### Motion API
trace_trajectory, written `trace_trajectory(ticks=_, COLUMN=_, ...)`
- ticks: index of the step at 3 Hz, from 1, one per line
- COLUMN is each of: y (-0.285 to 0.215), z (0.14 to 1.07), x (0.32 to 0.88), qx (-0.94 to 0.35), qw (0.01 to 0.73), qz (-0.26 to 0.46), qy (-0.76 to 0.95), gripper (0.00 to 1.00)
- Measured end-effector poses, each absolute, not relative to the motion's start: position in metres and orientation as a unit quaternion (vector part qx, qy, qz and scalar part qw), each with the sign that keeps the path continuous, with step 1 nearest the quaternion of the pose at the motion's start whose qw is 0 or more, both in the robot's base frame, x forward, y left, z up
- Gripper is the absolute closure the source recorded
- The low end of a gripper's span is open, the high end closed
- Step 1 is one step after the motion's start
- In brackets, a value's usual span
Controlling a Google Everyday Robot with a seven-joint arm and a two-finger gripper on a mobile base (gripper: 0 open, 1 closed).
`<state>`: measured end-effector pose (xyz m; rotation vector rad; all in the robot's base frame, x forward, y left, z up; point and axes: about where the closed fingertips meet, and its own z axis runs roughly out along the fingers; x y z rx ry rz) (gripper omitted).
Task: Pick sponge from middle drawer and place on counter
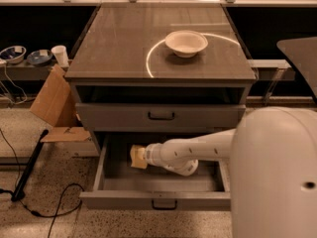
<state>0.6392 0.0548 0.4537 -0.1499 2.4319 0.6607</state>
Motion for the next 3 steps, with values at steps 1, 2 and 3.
trace_trajectory(ticks=1, y=0.042, z=0.477, x=0.61, qx=-0.057, qw=0.319, qz=0.243, qy=0.914, gripper=1.0)
trace_trajectory(ticks=2, y=0.027, z=0.511, x=0.574, qx=-0.075, qw=0.326, qz=0.248, qy=0.909, gripper=1.0)
trace_trajectory(ticks=3, y=-0.01, z=0.58, x=0.527, qx=-0.106, qw=0.335, qz=0.235, qy=0.906, gripper=1.0)
